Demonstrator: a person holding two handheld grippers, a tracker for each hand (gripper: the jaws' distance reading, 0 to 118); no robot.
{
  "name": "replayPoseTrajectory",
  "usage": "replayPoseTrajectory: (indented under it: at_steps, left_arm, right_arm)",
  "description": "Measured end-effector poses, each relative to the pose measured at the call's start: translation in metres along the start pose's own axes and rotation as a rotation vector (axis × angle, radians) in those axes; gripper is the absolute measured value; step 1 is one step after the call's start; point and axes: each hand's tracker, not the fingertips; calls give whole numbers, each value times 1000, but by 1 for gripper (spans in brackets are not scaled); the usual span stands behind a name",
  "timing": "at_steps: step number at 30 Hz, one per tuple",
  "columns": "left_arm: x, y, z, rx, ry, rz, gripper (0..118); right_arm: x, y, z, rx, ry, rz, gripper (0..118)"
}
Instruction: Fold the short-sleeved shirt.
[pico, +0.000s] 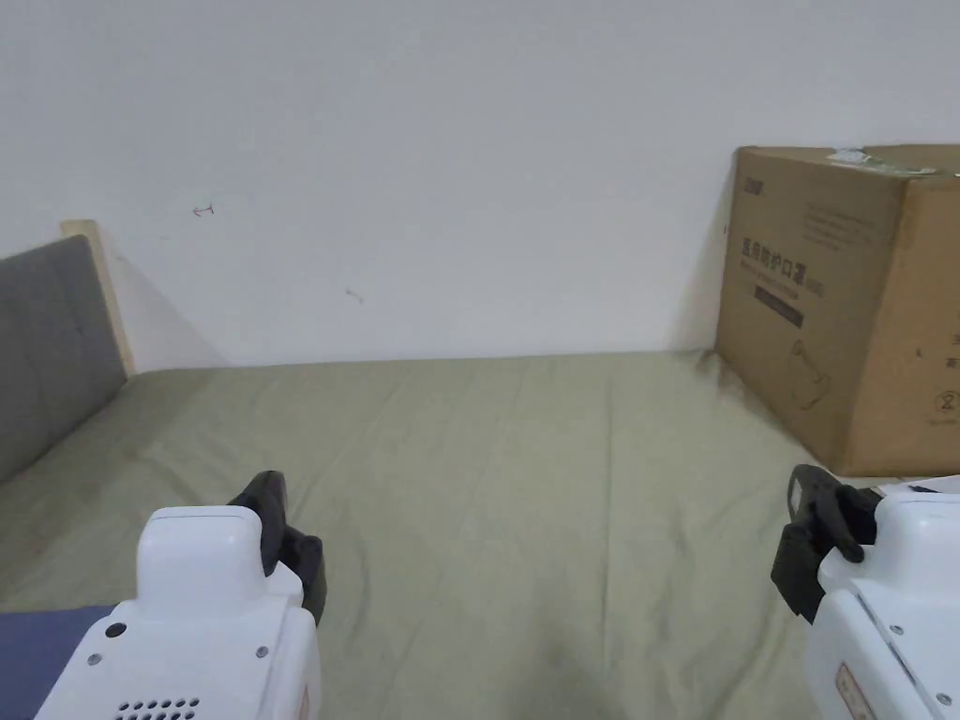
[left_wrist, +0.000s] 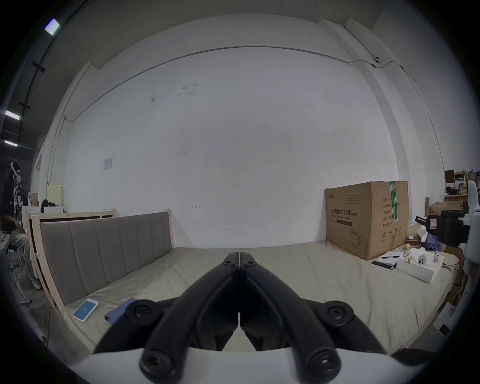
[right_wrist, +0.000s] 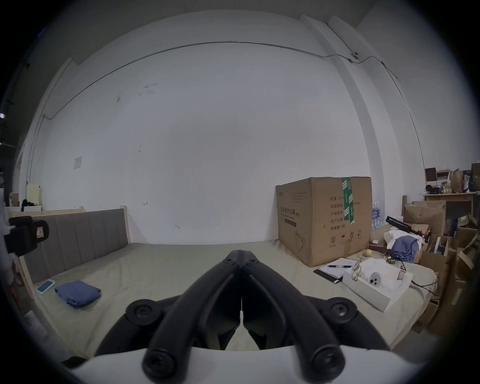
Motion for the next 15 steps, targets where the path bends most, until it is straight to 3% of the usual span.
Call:
replayPoseTrajectory:
  at_steps: [2,6,7,8,9,10,11,15]
  left_arm:
    - [2,2,-1,-4,-13,3,3]
    - [3,9,0,-11,-69,44,27]
    - [2,11,2,-10,-77,52,43]
    - [3,12,1,-9,-77,54,65]
    - [4,12,0,-9,-75,58,98]
    - [5,11,-1,-8,-69,62,115]
    - [4,9,2,11,-73,74,117]
    - [5,10,-3,8,-71,53,118]
  right_arm:
    - [1,4,3,6,1,10,0]
    - [2,11,8,7,19,34,1]
    - [2,12,8,-1,20,40,9]
    - [1,12,7,-9,14,53,27]
    - [0,12,6,-18,7,63,60]
    - [0,11,5,-26,2,71,94]
    - [0,10,4,-27,0,72,114]
    - [0,9,7,12,-2,77,118]
